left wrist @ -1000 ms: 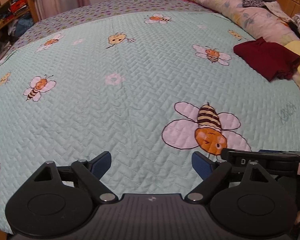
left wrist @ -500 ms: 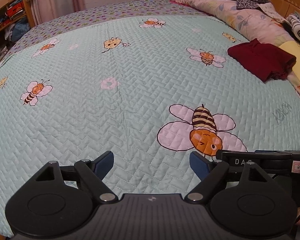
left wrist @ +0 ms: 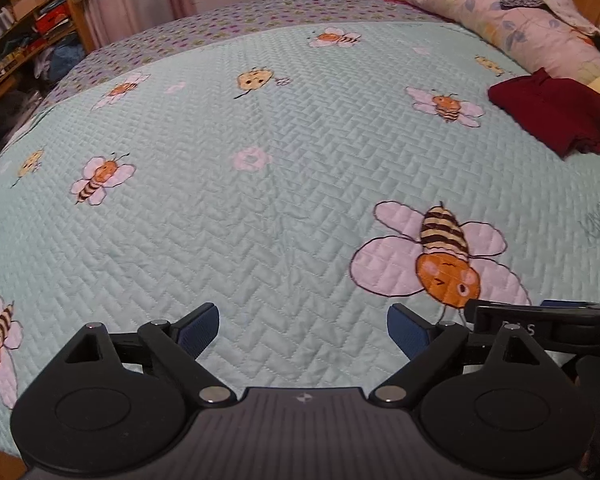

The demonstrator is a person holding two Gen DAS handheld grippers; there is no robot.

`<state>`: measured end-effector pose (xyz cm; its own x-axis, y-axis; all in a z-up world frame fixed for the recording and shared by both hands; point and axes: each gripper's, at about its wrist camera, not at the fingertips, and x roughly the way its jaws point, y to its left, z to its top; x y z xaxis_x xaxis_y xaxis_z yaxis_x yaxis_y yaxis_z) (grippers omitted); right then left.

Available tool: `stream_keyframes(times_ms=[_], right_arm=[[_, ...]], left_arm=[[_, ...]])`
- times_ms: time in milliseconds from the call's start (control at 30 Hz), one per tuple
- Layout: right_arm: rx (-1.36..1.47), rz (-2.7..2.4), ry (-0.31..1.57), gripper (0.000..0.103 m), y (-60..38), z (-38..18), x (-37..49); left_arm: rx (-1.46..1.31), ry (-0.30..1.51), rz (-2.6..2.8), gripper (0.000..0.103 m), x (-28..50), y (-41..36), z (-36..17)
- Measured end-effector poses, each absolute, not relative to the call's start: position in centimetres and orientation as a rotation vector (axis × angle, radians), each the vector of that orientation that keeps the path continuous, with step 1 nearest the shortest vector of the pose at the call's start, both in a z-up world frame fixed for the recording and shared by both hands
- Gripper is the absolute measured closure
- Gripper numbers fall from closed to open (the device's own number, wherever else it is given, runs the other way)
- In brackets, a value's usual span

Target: Fold clothes

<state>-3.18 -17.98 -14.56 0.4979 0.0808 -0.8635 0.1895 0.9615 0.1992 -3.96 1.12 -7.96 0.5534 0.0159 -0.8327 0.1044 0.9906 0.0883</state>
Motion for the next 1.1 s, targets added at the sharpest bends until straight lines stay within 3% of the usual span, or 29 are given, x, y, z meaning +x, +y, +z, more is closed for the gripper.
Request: stream_keyframes(times_ms=[467,1100], right_arm=[[0.278,-0.063,1.059,0.012,-17.72,-14.67,-3.11],[0.281,-0.064,1.063,0.012,-17.74,-14.80,-3.13]], left_arm=[[0.124,1.036,-0.026,0.021,-3.26,1.79,-8.38],[0.117,1.016,-0.046,0.019,-3.63,1.54,-8.45]])
